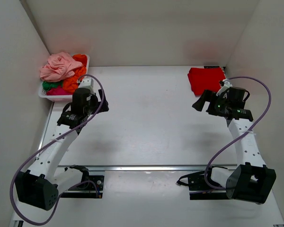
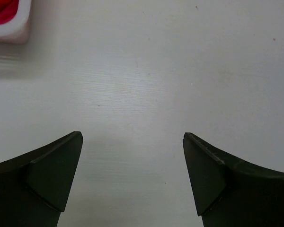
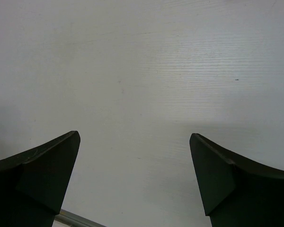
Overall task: Fold and stack the t-shirts
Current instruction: Grab crumpled tshirt from bin with the left arm
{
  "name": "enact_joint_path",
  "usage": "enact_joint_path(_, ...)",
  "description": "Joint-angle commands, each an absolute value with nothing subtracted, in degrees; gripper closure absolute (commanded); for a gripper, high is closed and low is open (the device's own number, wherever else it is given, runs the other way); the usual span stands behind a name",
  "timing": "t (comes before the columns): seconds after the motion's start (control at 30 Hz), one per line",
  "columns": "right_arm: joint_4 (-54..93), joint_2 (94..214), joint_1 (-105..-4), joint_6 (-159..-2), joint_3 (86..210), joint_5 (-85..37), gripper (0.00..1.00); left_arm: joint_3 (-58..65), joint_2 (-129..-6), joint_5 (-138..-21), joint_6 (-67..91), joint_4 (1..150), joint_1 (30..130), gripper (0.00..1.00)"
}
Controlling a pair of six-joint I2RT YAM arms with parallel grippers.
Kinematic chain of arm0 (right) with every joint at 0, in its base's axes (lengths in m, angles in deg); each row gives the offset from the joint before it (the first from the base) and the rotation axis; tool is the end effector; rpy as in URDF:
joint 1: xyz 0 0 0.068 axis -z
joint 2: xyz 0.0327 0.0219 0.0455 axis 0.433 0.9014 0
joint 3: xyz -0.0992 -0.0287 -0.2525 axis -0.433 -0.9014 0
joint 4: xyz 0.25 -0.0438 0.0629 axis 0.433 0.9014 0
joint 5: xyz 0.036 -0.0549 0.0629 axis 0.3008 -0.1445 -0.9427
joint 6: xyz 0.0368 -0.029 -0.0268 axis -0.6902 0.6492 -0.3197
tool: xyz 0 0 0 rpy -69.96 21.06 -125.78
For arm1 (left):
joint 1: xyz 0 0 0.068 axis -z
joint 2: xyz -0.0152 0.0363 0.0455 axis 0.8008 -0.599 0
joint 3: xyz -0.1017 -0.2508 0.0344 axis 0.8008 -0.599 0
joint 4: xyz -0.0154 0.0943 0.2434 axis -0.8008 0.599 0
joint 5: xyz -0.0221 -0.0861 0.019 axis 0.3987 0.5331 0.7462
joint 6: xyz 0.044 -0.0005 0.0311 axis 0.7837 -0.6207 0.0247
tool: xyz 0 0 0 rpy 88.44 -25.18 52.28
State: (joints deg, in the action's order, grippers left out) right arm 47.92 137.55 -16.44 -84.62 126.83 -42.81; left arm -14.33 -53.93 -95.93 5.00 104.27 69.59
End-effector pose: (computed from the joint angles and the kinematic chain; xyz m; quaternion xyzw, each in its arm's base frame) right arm 0.2397 -0.0230 0.3012 0.0596 0.8830 0.2113 0.4147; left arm 0.2265 -0.0613 0.3125 -0.0459 0.8812 -0.0789 0.4638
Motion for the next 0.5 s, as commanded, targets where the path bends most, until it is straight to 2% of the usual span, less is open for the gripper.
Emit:
enact_joint_path(0.0, 45.72, 137.38, -17.48, -85.37, 128.80, -42.83, 0.01, -15.64, -51.68, -98.24, 5.93, 101.45, 71.03, 0.02)
enact_joint_path(0.03, 45.46, 137.38, -17.57, -85.89, 128.80, -43.01, 0.01, -16.35, -49.24, -98.60, 6.65, 99.43, 71.39, 0.01)
enact_joint_path(0.1, 45.71, 137.38, -17.49, -85.37, 128.71, -43.53, 0.01, -18.81, -44.31, -89.07, 11.20, 95.21, 68.42, 0.01)
enact_joint_path(0.17, 45.98, 137.29, -16.87, -85.10, 128.97, -44.15, 0.01, -16.03, -44.81, -90.06, 12.37, 96.32, 67.79, 0.01)
enact_joint_path(0.3, 49.66, 139.30, -18.01, -86.25, 132.73, -37.84, 0.01, -8.91, -51.65, -97.09, 16.75, 95.11, 65.52, 0.01)
enact_joint_path(0.37, 50.98, 140.98, -18.80, -84.84, 135.64, -36.69, 0.01, -3.46, -57.02, -96.76, 17.46, 94.49, 61.75, 0.01)
enact_joint_path(0.47, 52.30, 143.61, -21.70, -82.57, 140.20, -28.70, 0.01, 6.22, -67.65, -97.46, 18.16, 93.80, 59.36, 0.02)
